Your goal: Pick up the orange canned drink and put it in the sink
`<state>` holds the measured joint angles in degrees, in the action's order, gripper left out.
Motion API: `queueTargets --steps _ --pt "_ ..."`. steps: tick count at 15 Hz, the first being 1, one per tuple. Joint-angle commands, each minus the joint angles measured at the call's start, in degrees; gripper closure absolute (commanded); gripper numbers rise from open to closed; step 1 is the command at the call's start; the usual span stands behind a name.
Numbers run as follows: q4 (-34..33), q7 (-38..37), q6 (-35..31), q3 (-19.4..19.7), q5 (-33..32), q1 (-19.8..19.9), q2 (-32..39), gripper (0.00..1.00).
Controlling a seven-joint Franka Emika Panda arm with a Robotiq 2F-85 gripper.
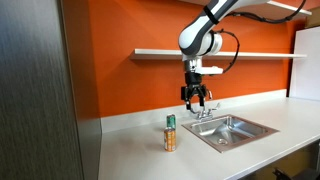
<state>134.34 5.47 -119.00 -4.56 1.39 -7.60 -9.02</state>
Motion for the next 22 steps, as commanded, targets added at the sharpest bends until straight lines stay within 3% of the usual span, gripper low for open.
queueTargets --steps 1,6,12,22 --pt "-2.42 -2.63 -3.48 -1.22 -0.42 0.2 5.11 0.0" --pt "-3.63 -6.08 -6.32 -2.2 -0.69 -0.3 10.06 0.0" --pt "-5.87 -8.55 -4.88 -4.11 -0.91 -2.4 13.88 0.0" --pt "-8.64 -7.35 -5.34 -5.27 -1.13 -4.22 17.79 0.0"
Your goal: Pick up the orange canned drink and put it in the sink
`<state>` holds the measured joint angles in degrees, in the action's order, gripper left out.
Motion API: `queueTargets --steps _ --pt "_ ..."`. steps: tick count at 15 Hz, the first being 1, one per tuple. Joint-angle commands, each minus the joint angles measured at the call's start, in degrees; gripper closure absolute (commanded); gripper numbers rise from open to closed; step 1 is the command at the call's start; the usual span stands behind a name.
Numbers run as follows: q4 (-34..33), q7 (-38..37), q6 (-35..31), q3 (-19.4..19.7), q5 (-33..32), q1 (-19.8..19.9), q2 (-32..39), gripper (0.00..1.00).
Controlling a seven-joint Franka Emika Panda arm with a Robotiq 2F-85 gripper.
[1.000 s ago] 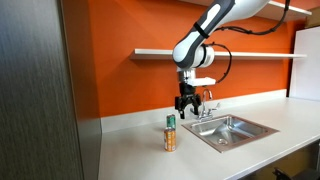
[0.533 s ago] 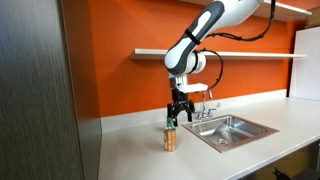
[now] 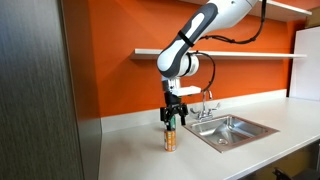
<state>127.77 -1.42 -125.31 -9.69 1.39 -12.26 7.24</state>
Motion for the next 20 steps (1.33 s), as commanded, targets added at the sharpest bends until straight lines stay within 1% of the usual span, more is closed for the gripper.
queueTargets --steps 1,8,20 --pt "-2.29 -0.36 0.85 -0.04 -1.14 0.52 1.92 0.0" --pt "-4.51 0.11 0.8 0.69 -2.02 0.74 4.83 0.0" --pt "-7.76 1.29 -0.04 0.57 -2.61 0.51 9.13 0.0"
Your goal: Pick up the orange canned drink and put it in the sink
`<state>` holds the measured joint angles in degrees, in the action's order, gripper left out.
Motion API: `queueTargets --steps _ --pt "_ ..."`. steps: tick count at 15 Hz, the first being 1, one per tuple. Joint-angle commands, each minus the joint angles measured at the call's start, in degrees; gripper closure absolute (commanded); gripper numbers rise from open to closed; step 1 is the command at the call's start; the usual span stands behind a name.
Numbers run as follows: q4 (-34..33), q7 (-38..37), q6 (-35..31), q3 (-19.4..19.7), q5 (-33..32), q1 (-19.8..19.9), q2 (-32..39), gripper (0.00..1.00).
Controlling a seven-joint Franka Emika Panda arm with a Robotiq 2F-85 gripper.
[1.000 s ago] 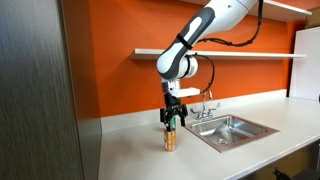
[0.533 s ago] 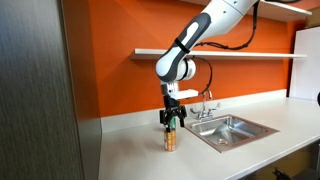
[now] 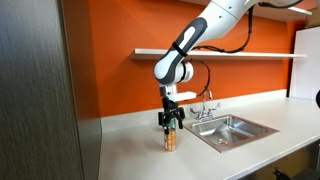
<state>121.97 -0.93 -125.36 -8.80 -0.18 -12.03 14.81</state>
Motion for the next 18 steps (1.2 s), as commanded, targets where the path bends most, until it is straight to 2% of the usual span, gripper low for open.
queueTargets --steps 1,18 --pt "-2.25 0.87 -0.06 -0.3 -1.05 0.28 1.86 0.0" --pt "-4.02 0.29 -3.65 0.16 -1.03 0.24 5.33 0.0"
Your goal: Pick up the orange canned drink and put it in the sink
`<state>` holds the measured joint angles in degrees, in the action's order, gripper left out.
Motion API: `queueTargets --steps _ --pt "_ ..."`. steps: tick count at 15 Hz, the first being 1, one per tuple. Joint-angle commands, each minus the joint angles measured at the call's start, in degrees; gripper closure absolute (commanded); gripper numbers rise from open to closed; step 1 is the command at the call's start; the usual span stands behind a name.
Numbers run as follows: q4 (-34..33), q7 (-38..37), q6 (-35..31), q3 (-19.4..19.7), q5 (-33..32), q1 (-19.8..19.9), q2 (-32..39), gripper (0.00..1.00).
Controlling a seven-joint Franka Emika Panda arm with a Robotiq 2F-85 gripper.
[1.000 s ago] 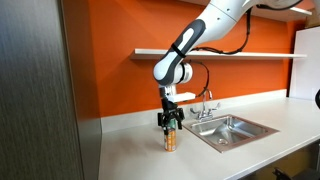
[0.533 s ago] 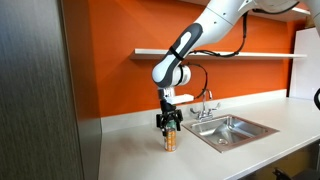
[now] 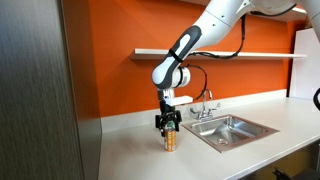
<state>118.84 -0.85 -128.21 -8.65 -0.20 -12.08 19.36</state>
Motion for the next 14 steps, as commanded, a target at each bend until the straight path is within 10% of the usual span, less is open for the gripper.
queueTargets --steps 1,14 --pt "-0.96 0.18 -0.87 0.04 -0.99 0.28 0.93 0.0" --pt "-0.8 -0.28 -2.06 0.46 -1.0 0.25 1.65 0.0"
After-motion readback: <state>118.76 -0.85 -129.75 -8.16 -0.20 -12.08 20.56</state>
